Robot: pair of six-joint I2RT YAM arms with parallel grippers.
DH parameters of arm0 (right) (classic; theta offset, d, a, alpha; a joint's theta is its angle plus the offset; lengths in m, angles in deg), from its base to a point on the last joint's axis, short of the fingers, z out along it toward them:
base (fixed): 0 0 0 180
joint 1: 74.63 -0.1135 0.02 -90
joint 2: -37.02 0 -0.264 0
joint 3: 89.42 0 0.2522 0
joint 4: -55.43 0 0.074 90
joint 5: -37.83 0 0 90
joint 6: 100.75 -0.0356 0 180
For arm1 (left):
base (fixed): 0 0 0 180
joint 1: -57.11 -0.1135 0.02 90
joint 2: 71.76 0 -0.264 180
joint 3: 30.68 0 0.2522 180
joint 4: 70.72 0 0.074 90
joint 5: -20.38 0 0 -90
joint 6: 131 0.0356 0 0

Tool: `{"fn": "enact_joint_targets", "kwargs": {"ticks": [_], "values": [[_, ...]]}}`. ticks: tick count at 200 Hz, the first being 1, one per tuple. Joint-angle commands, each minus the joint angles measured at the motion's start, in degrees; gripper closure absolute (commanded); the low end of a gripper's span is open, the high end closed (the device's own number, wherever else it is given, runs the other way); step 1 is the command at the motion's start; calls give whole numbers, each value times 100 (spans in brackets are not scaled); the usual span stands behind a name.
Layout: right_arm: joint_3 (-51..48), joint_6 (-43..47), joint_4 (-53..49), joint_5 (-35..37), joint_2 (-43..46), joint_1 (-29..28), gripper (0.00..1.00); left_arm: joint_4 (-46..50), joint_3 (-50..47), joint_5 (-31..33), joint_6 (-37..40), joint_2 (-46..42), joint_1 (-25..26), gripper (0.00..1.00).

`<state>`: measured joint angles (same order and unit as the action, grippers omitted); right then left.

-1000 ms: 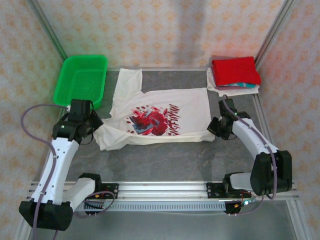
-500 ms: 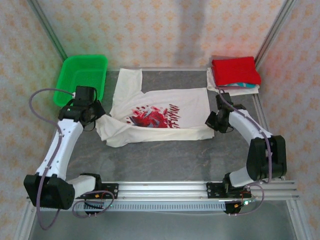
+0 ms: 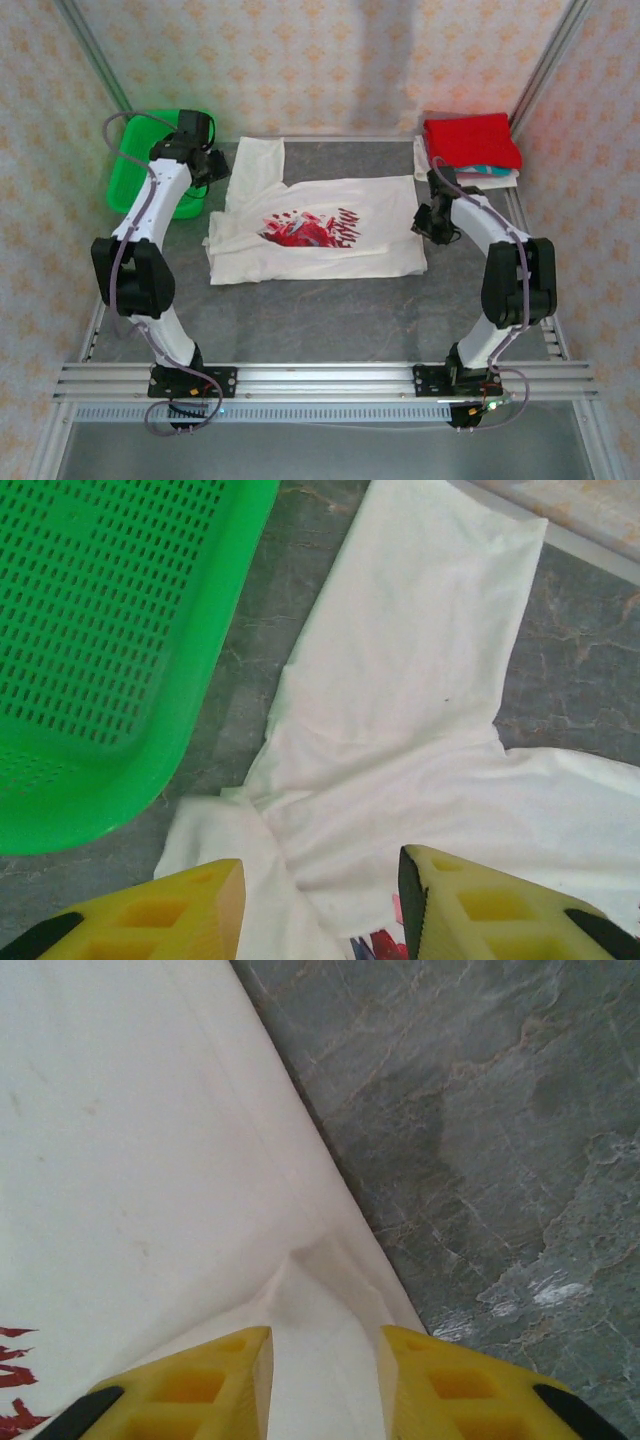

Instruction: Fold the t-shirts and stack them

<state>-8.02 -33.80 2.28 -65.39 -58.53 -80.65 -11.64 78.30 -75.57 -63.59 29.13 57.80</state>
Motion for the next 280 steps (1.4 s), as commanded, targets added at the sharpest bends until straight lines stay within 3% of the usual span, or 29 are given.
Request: {"fn": "enact_joint_targets", "kwargs": {"ticks": [1, 46, 80, 99, 127, 145, 161, 201, 260, 280], "values": [[-15, 58, -272, 151, 558, -16, 67, 225, -418, 488, -88, -786, 79, 55], [-1015, 132, -233, -177, 1550, -110, 59, -315, -2910, 751, -436, -2753, 818, 51], [-1334, 327, -1, -689, 1154, -117, 53, -342, -4220, 374, -589, -3314, 845, 51], [-1440, 363, 197, -600, 884, -127, 52, -314, -4600, 407, -558, -3285, 845, 51], [-1464, 417, 375, -422, 407, -130, 54, -804, -4922, 125, -536, -2998, 845, 52], [-1469, 411, 385, -162, 168, -127, 60, -1048, -4959, 158, -506, -2704, 844, 62], [-1570, 298, 512, 0, 69, -62, 74, -1094, -4946, 398, -513, -2405, 806, 74], [-1687, 97, 607, 190, -58, 31, 89, -765, -4858, 796, -568, -1796, 433, 94], [-1728, -45, 591, 236, -102, 48, 88, -502, -4939, 765, -476, -1730, 147, 95], [-1703, -32, 574, 20, -19, 48, 76, -599, -4952, 656, -524, -2024, 142, 92]]}}
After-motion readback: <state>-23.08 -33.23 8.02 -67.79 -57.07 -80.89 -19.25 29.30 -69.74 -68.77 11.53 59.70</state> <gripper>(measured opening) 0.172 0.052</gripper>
